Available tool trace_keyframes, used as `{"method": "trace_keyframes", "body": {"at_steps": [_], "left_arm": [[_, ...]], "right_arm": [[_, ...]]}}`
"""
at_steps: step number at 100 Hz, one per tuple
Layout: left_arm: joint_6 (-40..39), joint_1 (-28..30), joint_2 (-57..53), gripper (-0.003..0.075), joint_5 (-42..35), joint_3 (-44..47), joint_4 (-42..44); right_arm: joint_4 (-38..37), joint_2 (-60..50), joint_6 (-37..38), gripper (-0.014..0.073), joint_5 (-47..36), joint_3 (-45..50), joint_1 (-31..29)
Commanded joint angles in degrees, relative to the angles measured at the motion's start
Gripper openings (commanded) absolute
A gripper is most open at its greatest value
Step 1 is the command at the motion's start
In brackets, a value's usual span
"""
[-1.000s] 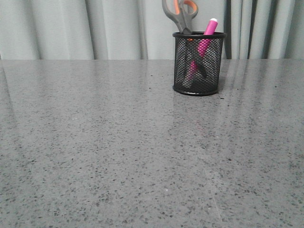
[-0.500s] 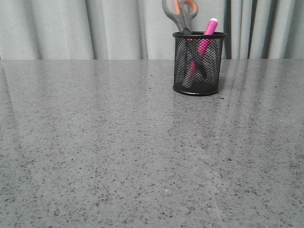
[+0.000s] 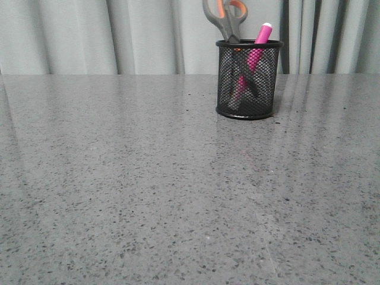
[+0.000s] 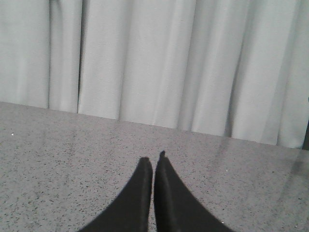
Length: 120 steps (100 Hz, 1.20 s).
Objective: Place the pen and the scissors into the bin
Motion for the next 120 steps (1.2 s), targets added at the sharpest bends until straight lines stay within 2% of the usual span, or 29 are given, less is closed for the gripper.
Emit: {"method": "trace_keyframes", "body": {"at_steps": [1, 7, 12, 17, 29, 36, 43, 57, 76, 87, 96, 120], "left_arm": [[-0.04, 0.22, 0.62, -0.0019, 1.18, -1.58, -0.28], [-1.12, 0.22, 0.62, -0.0019, 1.57, -1.58, 5.14], [-7.18, 0.22, 0.62, -0.0019, 1.48, -1.58, 13.6], [-21.6, 0.22, 0.62, -0.0019, 0.28, -1.58, 25.61], [-56.23, 0.1, 0.62, -0.0019, -1.46, -1.45, 63.3], [-69.18, -0.5, 0.62, -0.0019, -2.62, -1.09, 77.7], [-76.06, -1.26, 0.62, -0.0019, -3.61, -0.52, 85.88], [-84.76, -1.8, 0.62, -0.0019, -6.08, 1.49, 94.78], [-90.77, -1.8, 0.59, -0.0019, -10.87, 5.21, 101.63], [-92.83, -1.8, -1.75, -0.0019, -12.07, 7.96, 102.81], [-93.16, -1.8, -5.73, -0.0019, -8.37, 8.07, 102.81], [-93.16, -1.8, -5.4, -0.0019, -7.0, 7.97, 100.7]], "right_arm": [[-0.81, 0.4, -0.46, -0.0076, -3.8, -1.5, 0.02], [-0.81, 0.4, -0.46, -0.0076, -3.8, -1.5, 0.02], [-0.81, 0.4, -0.46, -0.0076, -3.8, -1.5, 0.02], [-0.81, 0.4, -0.46, -0.0076, -3.8, -1.5, 0.02], [-0.81, 0.4, -0.46, -0.0076, -3.8, -1.5, 0.02], [-0.81, 0.4, -0.46, -0.0076, -3.8, -1.5, 0.02], [-0.81, 0.4, -0.46, -0.0076, -3.8, -1.5, 0.02], [-0.81, 0.4, -0.46, -0.0076, -3.8, -1.5, 0.02], [-0.81, 0.4, -0.46, -0.0076, -3.8, -1.5, 0.02], [-0.81, 0.4, -0.46, -0.0076, -3.8, -1.5, 0.02], [-0.81, 0.4, -0.46, -0.0076, -3.8, -1.5, 0.02], [-0.81, 0.64, -0.46, -0.0076, -3.41, -1.5, 0.02]]}}
